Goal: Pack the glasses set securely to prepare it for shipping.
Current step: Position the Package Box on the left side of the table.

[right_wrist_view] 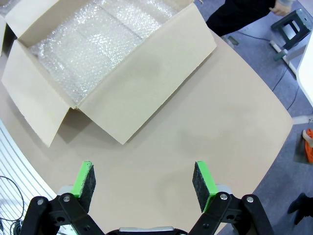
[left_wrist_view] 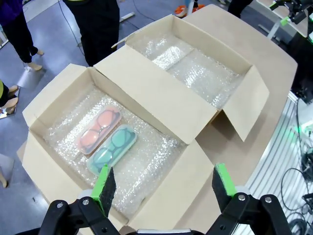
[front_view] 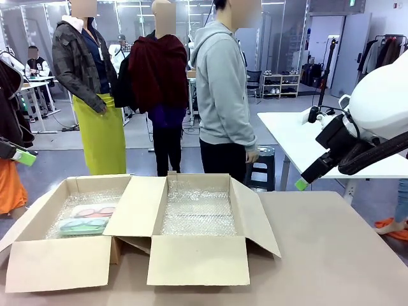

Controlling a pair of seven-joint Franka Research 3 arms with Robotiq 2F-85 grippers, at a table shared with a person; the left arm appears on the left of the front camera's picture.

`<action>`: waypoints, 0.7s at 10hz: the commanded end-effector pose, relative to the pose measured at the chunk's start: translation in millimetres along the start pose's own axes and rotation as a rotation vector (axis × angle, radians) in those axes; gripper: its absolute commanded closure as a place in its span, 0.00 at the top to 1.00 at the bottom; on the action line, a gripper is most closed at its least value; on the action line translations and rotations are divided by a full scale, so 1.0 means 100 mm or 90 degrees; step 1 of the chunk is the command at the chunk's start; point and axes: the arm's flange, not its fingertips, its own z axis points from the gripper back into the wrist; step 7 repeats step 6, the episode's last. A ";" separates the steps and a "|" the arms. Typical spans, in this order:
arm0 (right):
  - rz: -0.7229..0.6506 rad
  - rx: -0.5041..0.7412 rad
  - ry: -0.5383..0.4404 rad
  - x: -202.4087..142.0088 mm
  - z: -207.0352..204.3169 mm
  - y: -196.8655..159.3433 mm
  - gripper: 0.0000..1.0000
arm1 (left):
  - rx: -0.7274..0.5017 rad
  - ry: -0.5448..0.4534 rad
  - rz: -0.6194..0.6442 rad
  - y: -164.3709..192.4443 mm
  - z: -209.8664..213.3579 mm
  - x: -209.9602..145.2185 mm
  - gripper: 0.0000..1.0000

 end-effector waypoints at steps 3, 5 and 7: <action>-0.014 -0.003 0.008 0.03 0.01 0.02 1.00 | 0.011 0.000 0.005 -0.01 0.03 0.03 1.00; -0.014 -0.003 0.008 0.03 0.01 0.02 1.00 | 0.011 0.000 0.005 -0.01 0.03 0.03 1.00; -0.014 -0.003 0.008 0.03 0.01 0.02 1.00 | 0.011 0.000 0.005 -0.01 0.03 0.03 1.00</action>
